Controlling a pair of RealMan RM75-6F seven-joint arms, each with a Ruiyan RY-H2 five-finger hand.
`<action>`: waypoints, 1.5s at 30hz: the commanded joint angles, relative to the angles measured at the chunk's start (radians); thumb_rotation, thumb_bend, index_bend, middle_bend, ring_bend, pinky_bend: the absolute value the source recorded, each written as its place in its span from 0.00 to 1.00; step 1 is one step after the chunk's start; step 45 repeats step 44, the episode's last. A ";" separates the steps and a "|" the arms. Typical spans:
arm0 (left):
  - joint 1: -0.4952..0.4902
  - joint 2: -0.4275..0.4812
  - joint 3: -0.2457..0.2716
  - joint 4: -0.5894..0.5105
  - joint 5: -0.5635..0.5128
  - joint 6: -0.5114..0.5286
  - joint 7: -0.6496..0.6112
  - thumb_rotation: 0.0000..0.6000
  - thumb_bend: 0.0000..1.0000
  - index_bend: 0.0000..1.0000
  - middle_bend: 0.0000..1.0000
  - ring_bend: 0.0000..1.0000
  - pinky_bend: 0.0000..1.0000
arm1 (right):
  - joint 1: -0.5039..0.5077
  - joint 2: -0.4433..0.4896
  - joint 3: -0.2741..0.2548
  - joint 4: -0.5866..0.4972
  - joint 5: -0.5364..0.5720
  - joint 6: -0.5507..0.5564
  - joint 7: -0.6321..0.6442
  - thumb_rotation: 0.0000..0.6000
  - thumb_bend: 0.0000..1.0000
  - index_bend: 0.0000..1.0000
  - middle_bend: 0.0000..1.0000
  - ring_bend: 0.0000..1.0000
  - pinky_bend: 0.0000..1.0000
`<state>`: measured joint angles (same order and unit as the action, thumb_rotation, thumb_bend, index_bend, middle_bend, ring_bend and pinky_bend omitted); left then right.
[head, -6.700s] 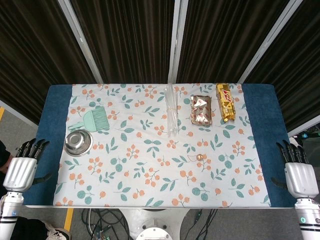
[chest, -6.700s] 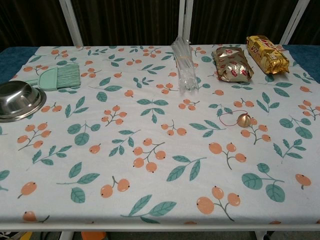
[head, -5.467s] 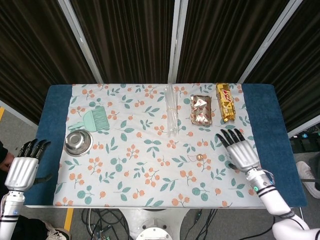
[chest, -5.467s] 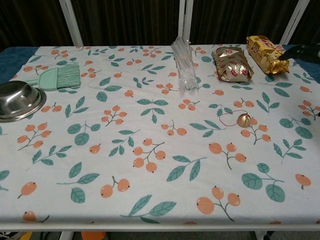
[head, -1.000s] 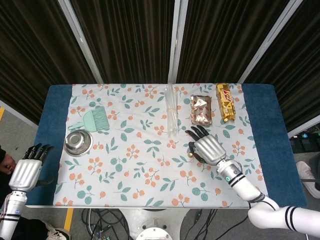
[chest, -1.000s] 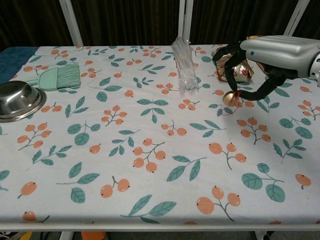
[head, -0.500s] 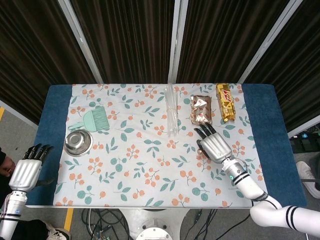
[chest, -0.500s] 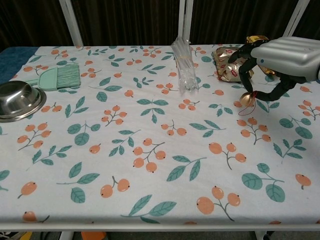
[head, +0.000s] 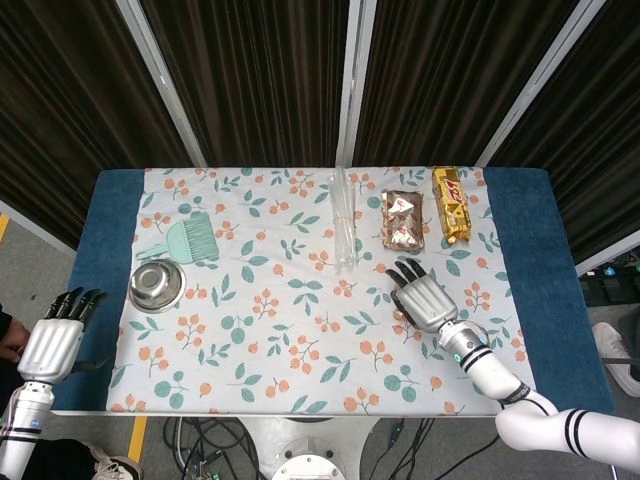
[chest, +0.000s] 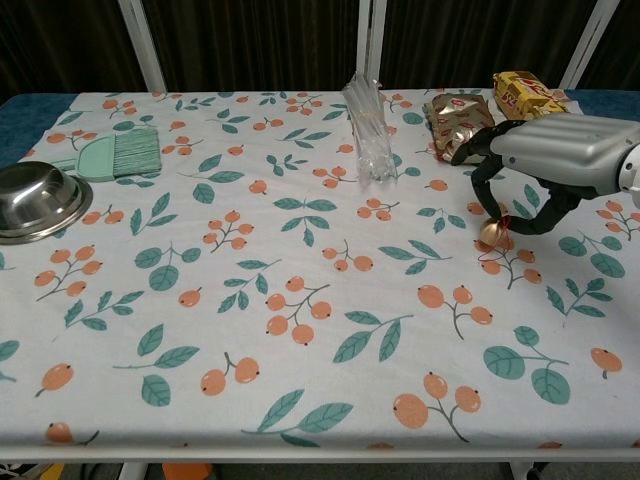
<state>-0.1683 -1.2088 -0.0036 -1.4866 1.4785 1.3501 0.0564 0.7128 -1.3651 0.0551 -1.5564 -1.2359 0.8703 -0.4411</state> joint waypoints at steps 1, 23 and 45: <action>0.000 0.000 0.000 0.001 0.000 0.000 -0.001 1.00 0.00 0.11 0.10 0.04 0.10 | 0.003 -0.006 -0.004 0.004 0.007 -0.008 -0.008 1.00 0.36 0.75 0.13 0.00 0.00; -0.001 -0.007 0.004 0.013 -0.004 -0.012 -0.009 1.00 0.00 0.11 0.10 0.04 0.10 | 0.003 0.017 -0.003 -0.025 0.053 0.000 -0.014 1.00 0.19 0.21 0.06 0.00 0.00; 0.019 -0.001 -0.015 0.012 0.034 0.081 -0.023 1.00 0.00 0.11 0.10 0.04 0.10 | -0.540 0.132 -0.128 0.042 -0.187 0.730 0.279 1.00 0.00 0.00 0.00 0.00 0.00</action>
